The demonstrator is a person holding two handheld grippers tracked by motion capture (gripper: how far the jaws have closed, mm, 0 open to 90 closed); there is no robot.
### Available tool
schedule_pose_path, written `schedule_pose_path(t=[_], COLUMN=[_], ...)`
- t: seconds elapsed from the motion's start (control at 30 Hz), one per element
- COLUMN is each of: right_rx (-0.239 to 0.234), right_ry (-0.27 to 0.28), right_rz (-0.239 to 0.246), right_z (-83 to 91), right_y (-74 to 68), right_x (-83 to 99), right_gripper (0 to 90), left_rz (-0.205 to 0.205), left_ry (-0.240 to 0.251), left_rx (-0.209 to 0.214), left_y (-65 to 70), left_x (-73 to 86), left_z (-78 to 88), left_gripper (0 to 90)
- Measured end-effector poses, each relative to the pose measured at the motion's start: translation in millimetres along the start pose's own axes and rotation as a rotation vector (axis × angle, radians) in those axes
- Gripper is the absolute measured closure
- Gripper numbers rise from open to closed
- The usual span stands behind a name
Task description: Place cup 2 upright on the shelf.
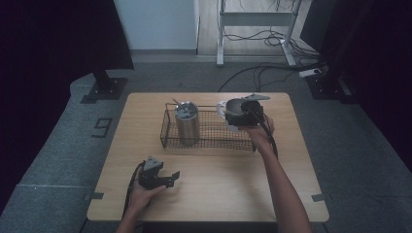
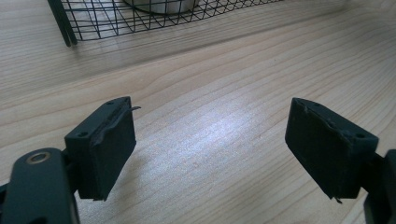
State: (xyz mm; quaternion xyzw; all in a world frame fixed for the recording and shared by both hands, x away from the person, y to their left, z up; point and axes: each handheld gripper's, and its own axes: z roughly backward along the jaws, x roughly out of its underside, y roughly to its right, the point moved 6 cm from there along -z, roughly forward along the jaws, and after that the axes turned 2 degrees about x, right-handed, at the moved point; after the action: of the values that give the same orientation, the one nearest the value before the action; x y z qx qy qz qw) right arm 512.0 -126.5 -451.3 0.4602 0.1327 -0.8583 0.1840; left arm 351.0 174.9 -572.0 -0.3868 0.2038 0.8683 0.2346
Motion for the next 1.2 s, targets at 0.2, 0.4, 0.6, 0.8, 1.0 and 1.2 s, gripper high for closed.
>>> schedule_pose_path(t=[0.2, 0.4, 0.6, 0.8, 1.0, 1.2], right_rx=[0.009, 0.021, 0.02, 0.028, 0.032, 0.032], right_ry=[-0.015, -0.026, -0.042, -0.059, -0.078, -0.101], right_rz=[-0.004, -0.016, -0.024, -0.028, -0.022, -0.01], right_z=[-6.5, -11.6, -16.6, -22.1, -27.8, -34.4], right_y=[4.0, 7.9, 10.0, 11.4, 9.2, 6.2], right_x=[6.8, 13.0, 19.4, 24.7, 28.8, 33.8], right_gripper=[7.1, 7.1, 7.1, 7.1, 7.1, 7.1], left_rz=[-0.001, 0.0, -0.002, -0.003, -0.003, -0.002], left_ry=[-0.004, -0.003, -0.009, -0.01, -0.012, -0.01], left_rx=[0.001, 0.001, 0.002, 0.003, 0.003, 0.004], left_y=[0.3, 0.1, 0.6, 0.8, 0.8, 0.3], left_x=[0.3, 0.3, 0.7, 1.0, 1.3, 1.2], left_z=[-0.4, -0.3, -1.1, -1.3, -1.6, -1.1], left_gripper=[16.4, 16.4, 16.5, 16.5, 16.5, 16.5])
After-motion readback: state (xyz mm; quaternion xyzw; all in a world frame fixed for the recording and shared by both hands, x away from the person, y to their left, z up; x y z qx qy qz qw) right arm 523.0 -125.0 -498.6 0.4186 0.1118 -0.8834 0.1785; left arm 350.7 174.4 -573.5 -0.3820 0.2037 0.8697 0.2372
